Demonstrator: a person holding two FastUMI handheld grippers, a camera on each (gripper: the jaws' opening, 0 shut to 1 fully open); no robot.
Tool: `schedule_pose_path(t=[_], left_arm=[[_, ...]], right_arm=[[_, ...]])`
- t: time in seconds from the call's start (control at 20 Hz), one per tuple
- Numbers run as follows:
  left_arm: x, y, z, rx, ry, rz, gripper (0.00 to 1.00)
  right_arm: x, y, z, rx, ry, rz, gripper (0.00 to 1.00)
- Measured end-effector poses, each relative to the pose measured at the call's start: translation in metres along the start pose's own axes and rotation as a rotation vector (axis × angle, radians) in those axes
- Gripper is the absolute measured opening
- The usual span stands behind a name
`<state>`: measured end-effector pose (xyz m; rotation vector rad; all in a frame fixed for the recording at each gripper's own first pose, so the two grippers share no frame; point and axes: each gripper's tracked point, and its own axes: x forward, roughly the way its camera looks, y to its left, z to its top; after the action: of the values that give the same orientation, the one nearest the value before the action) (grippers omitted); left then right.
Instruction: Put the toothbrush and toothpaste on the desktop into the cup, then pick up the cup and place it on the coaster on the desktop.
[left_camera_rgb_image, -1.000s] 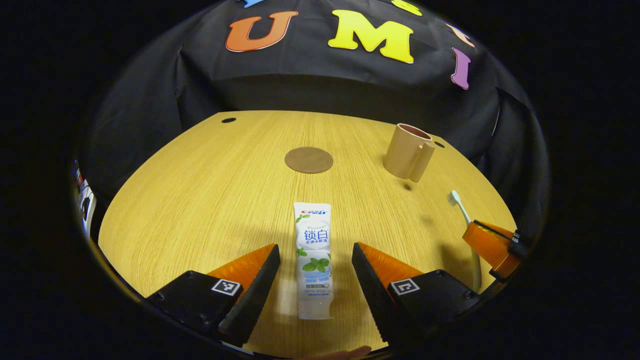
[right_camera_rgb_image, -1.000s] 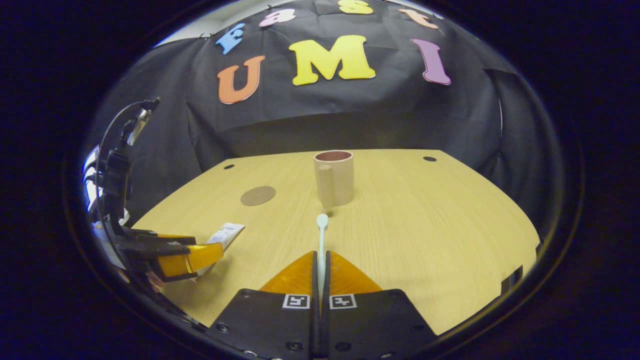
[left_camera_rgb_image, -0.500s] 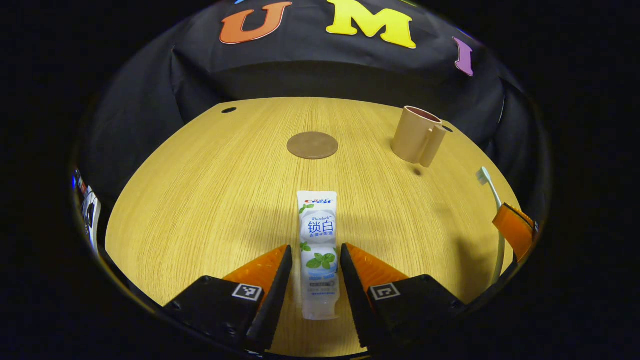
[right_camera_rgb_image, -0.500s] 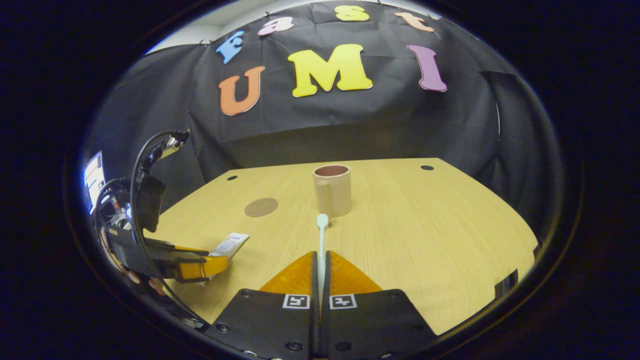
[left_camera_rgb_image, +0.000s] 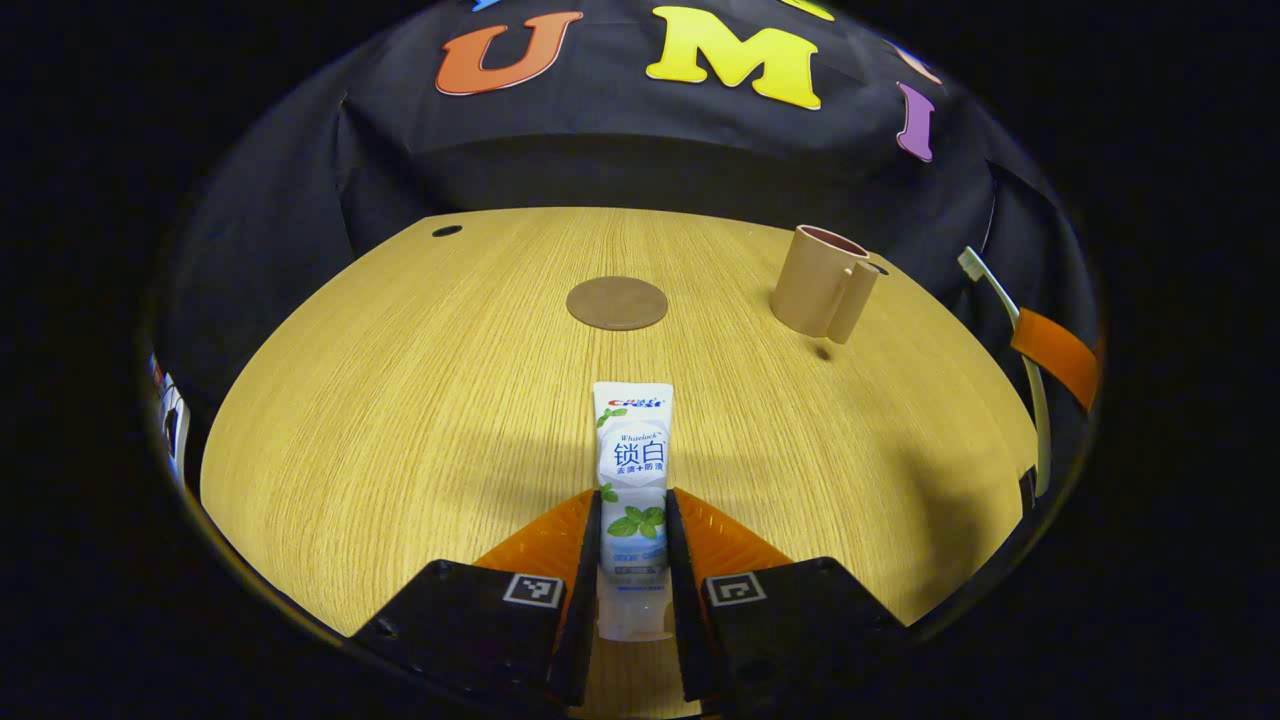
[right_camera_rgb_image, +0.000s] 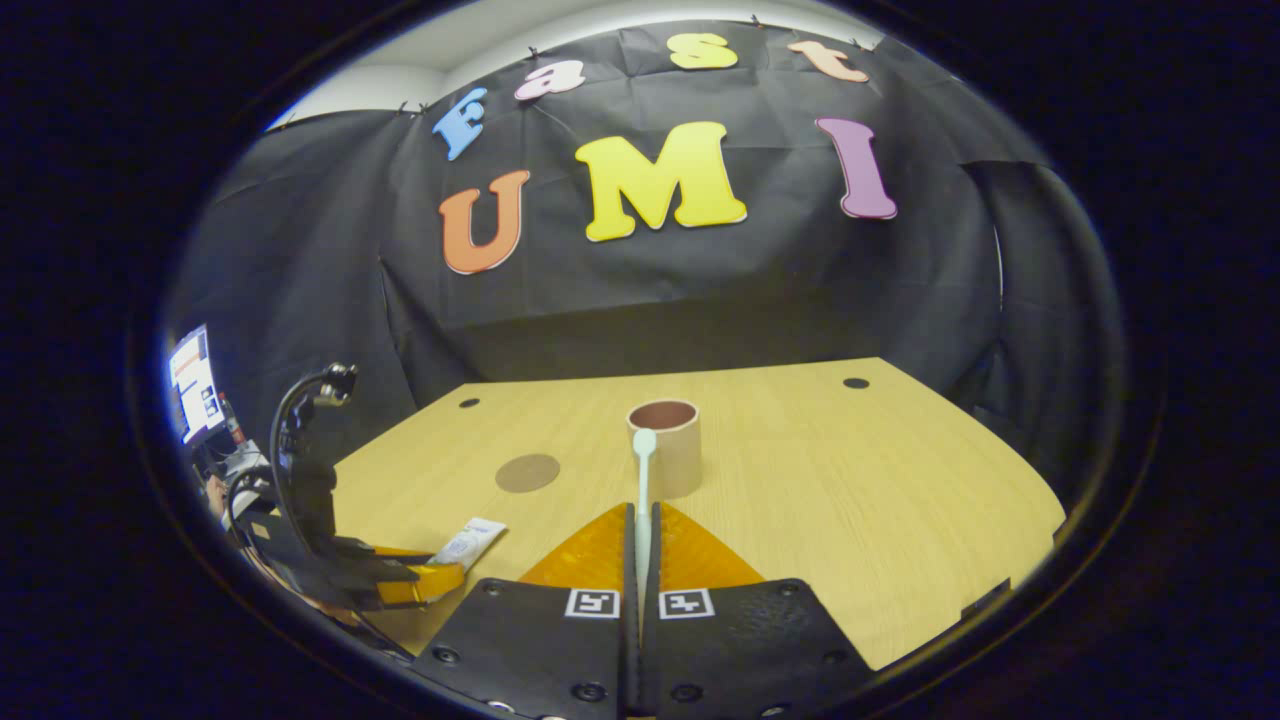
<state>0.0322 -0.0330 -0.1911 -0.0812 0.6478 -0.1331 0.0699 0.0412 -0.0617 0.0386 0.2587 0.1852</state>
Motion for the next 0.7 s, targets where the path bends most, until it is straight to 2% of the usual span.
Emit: schedule_pose_path(t=[0.05,0.1,0.2,0.25,0.3,0.35,0.4,0.45,0.7], left_arm=[[-0.001,0.002,0.007,-0.001,-0.030,0.001,0.37],[-0.001,0.003,0.016,-0.004,-0.062,0.003,0.41],[-0.004,0.004,0.035,-0.004,-0.138,0.000,0.41],[-0.006,0.004,0.045,-0.003,-0.179,-0.002,0.37],[-0.008,0.004,0.056,0.002,-0.219,-0.003,0.41],[-0.008,0.003,0.066,0.008,-0.257,-0.005,0.37],[-0.008,0.000,0.075,0.013,-0.294,-0.009,0.37],[-0.006,-0.003,0.082,0.020,-0.317,-0.019,0.41],[-0.005,-0.034,0.107,0.046,-0.419,-0.110,0.36]], right_arm=[[0.006,0.000,0.009,-0.004,-0.016,0.000,0.00],[0.014,0.002,0.019,-0.006,-0.029,0.006,0.00],[0.029,0.007,0.034,-0.001,-0.064,0.033,0.00],[0.038,0.008,0.044,0.003,-0.086,0.048,0.00],[0.048,0.007,0.054,0.002,-0.108,0.050,0.00],[0.059,0.003,0.065,0.003,-0.131,0.042,0.00],[0.069,-0.001,0.076,-0.008,-0.154,0.030,0.00],[0.080,-0.005,0.083,-0.014,-0.171,0.022,0.00],[0.144,-0.010,0.112,0.021,-0.194,0.089,0.00]])
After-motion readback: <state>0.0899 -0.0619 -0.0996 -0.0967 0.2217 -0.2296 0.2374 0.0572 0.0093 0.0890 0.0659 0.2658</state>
